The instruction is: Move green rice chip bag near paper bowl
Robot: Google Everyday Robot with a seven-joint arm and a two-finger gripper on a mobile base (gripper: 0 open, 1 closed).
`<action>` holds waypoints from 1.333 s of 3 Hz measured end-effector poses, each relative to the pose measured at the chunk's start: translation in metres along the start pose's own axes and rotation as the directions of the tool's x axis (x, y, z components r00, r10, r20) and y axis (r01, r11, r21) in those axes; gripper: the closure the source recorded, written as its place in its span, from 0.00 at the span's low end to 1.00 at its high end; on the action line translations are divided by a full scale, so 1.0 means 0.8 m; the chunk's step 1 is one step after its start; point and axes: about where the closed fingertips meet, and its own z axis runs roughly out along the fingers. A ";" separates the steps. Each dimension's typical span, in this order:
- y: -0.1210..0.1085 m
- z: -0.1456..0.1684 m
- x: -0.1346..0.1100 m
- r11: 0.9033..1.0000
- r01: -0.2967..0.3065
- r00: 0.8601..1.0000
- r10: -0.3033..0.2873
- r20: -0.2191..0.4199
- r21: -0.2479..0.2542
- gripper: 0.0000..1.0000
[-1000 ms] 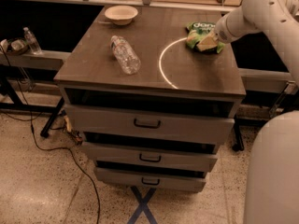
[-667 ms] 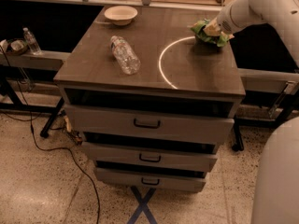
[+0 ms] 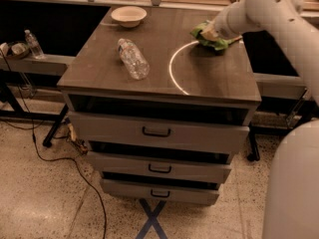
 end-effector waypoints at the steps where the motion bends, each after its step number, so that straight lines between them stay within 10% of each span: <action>1: 0.021 0.038 -0.046 0.996 0.085 0.994 -0.085 0.075 -0.003 1.00; 4: 0.051 0.112 -0.156 0.964 0.264 0.940 -0.264 0.218 0.029 0.96</action>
Offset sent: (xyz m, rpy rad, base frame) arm 0.0629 0.1389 0.0371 -0.0601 -0.2996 0.2363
